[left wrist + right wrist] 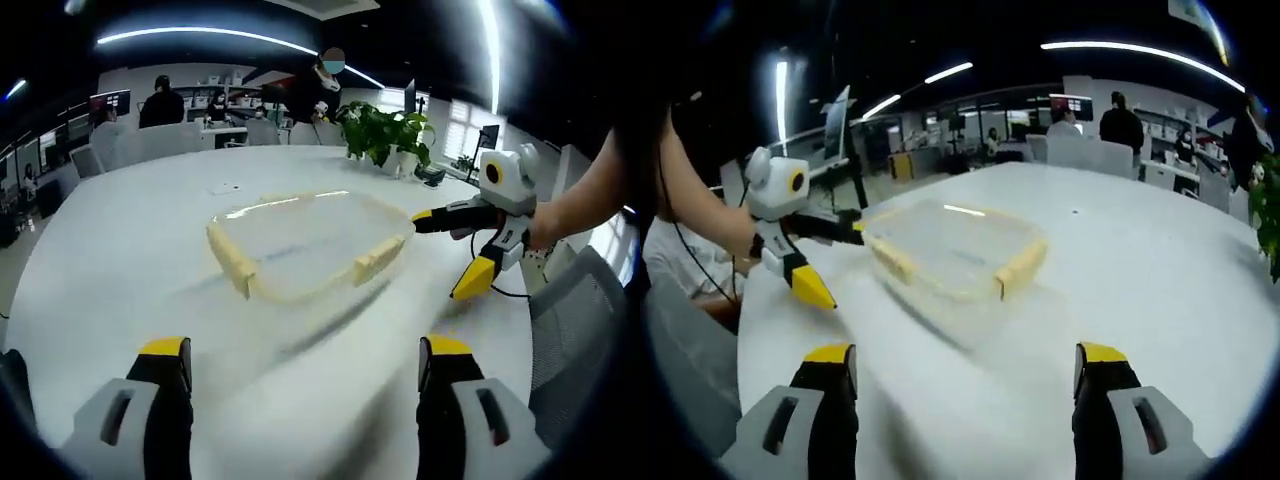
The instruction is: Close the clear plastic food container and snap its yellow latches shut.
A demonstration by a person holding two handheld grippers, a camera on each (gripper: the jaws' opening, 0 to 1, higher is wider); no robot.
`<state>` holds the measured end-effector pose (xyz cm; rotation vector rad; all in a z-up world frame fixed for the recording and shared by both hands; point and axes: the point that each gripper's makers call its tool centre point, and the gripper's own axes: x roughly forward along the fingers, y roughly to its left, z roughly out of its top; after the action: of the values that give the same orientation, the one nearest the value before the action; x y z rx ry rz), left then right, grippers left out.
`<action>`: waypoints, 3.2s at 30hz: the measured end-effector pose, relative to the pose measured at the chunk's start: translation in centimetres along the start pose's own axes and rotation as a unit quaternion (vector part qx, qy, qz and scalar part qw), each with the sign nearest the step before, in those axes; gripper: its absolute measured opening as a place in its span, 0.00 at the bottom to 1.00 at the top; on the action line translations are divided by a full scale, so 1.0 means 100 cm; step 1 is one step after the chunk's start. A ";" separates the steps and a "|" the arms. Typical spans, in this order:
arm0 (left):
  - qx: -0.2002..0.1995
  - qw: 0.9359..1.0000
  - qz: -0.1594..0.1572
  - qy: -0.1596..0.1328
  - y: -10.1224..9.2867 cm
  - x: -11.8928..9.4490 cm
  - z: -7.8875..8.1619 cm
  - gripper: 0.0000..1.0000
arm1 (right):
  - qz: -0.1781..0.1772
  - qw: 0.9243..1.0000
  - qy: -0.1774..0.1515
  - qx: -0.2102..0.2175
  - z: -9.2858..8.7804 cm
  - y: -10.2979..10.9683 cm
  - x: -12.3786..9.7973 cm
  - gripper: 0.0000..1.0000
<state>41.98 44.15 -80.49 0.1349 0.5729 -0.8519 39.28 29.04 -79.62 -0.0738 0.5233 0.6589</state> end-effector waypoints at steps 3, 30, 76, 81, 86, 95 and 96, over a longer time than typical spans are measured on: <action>0.000 1.000 0.001 -0.001 0.000 -0.002 0.001 0.94 | -0.002 1.000 -0.001 0.002 0.000 -0.002 -0.002 0.91; -0.017 1.000 0.005 0.000 -0.013 -0.026 -0.015 0.93 | -0.011 1.000 -0.002 0.006 -0.006 0.006 -0.024 0.90; -0.042 0.999 0.025 -0.004 -0.025 -0.058 -0.042 0.92 | -0.030 0.999 -0.001 0.019 -0.027 0.014 -0.060 0.89; -0.045 0.999 0.027 -0.006 -0.027 -0.061 -0.044 0.92 | -0.033 0.999 0.002 0.019 -0.031 0.014 -0.066 0.89; -0.050 0.998 0.029 -0.010 -0.028 -0.063 -0.045 0.92 | -0.037 0.999 0.002 0.022 -0.034 0.014 -0.072 0.89; -0.054 0.998 0.026 -0.016 -0.037 -0.068 -0.044 0.91 | -0.044 0.999 -0.003 0.028 -0.037 0.012 -0.081 0.89; -0.056 0.998 0.025 -0.016 -0.038 -0.068 -0.044 0.91 | -0.046 0.999 -0.002 0.027 -0.037 0.011 -0.083 0.89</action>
<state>33.76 47.71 -80.17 0.0332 0.5845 -0.7695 31.46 24.41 -78.72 -0.0446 0.5301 0.5543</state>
